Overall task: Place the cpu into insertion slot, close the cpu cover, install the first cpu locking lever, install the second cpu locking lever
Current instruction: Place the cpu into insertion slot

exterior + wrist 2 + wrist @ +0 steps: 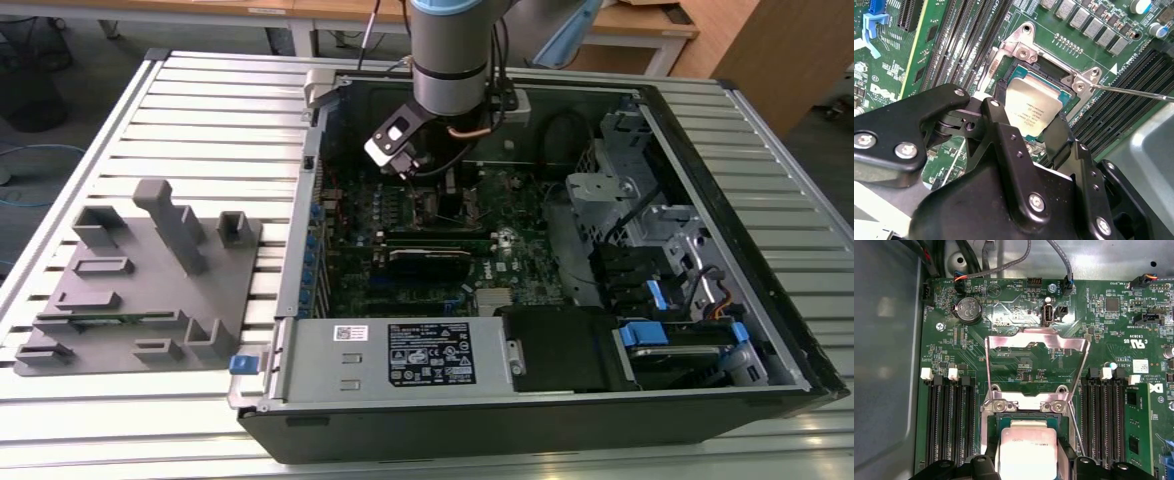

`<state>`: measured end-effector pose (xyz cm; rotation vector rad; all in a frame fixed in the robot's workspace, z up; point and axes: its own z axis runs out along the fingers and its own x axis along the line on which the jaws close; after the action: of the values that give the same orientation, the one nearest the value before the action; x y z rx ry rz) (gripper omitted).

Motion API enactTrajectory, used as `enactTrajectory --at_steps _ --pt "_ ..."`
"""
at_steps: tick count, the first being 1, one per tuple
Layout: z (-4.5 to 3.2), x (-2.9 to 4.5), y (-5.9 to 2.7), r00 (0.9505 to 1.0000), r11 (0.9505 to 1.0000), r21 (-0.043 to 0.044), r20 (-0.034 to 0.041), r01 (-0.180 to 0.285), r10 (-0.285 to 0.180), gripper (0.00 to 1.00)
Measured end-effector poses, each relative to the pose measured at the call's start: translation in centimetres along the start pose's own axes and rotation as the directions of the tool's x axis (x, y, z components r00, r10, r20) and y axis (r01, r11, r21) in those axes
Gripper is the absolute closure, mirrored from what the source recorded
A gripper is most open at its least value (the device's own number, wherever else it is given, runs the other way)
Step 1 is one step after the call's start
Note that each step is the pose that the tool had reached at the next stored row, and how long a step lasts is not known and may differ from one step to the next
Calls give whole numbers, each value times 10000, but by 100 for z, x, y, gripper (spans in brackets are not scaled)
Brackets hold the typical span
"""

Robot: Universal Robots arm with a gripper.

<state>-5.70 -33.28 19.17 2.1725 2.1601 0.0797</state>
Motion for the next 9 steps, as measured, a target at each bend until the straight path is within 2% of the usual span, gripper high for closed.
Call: enactTrajectory --at_steps 9 --pt "3 0 0 10000 10000 -1 -2 0 0 46"
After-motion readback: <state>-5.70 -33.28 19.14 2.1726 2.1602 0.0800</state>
